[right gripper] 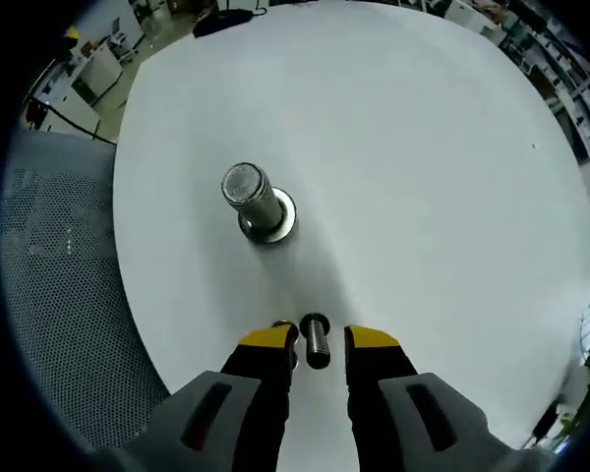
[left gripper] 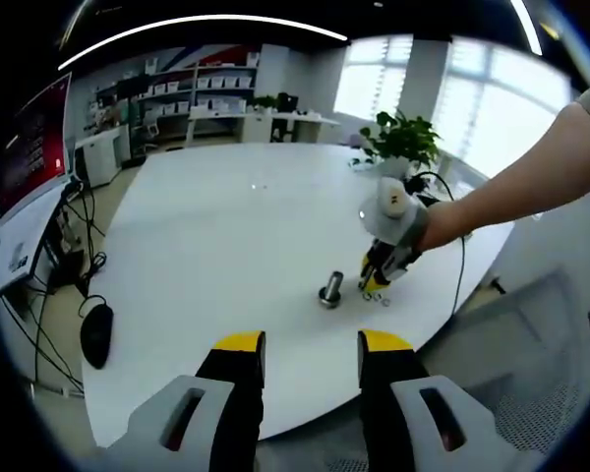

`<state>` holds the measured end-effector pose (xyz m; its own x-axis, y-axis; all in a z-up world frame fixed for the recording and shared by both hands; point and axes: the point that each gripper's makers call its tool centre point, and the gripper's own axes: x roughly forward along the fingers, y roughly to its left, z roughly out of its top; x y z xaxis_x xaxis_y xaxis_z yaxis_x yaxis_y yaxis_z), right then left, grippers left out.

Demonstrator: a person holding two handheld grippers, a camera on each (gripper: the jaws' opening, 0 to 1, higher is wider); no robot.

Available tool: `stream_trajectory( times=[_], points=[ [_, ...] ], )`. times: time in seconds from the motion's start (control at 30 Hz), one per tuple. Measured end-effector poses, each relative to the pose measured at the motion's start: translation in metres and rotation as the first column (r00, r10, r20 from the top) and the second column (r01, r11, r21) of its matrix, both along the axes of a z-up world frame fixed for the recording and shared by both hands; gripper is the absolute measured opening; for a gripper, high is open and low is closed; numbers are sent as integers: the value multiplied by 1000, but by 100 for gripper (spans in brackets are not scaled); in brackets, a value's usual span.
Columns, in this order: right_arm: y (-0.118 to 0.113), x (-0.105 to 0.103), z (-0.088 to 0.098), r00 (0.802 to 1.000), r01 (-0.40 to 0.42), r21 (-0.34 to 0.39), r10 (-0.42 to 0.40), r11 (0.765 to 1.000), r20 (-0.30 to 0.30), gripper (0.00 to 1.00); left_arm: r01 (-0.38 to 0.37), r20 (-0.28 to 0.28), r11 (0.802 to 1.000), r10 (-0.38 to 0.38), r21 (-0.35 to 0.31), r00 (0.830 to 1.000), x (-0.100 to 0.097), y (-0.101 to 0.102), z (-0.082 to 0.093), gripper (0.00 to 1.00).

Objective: Place the washer onto the threaded stud by aligning its center hole with the stud, sliding it down to the base, and recovering from edge contact or off-axis alignment until the washer reaches the visible bottom stop.

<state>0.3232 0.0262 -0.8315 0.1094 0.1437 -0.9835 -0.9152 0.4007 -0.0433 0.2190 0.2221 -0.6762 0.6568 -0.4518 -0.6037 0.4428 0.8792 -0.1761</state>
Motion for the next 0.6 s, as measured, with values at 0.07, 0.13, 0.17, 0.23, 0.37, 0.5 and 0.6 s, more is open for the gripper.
stream_trajectory(
  times=[0.07,0.13,0.17,0.23,0.37,0.5,0.6],
  points=[
    [-5,-2,3,1000,7,1,-7,1000,2,23,2,0,1000,-2,0,1000,0,0,0,35],
    [-10,-5,6,1000,13,-3,-13,1000,6,23,5,-1,1000,-5,1,1000,-1,-1,0,35],
    [-12,-6,7,1000,17,-2,-17,1000,6,23,8,-2,1000,-8,0,1000,-1,-1,0,35],
    [-17,-9,8,1000,28,-2,-28,1000,6,23,11,-2,1000,-11,2,1000,-2,-2,0,35],
    [-21,-21,8,999,47,19,-47,999,-11,23,28,-4,1000,-28,11,1000,-2,-4,-2,35],
    [-16,-35,2,997,74,62,-73,995,-30,24,28,-3,1000,-28,10,1000,-4,-4,-1,35],
    [-21,-48,-7,998,46,24,-45,999,-46,24,32,-3,999,-32,22,999,-5,-4,-2,36]
  ],
)
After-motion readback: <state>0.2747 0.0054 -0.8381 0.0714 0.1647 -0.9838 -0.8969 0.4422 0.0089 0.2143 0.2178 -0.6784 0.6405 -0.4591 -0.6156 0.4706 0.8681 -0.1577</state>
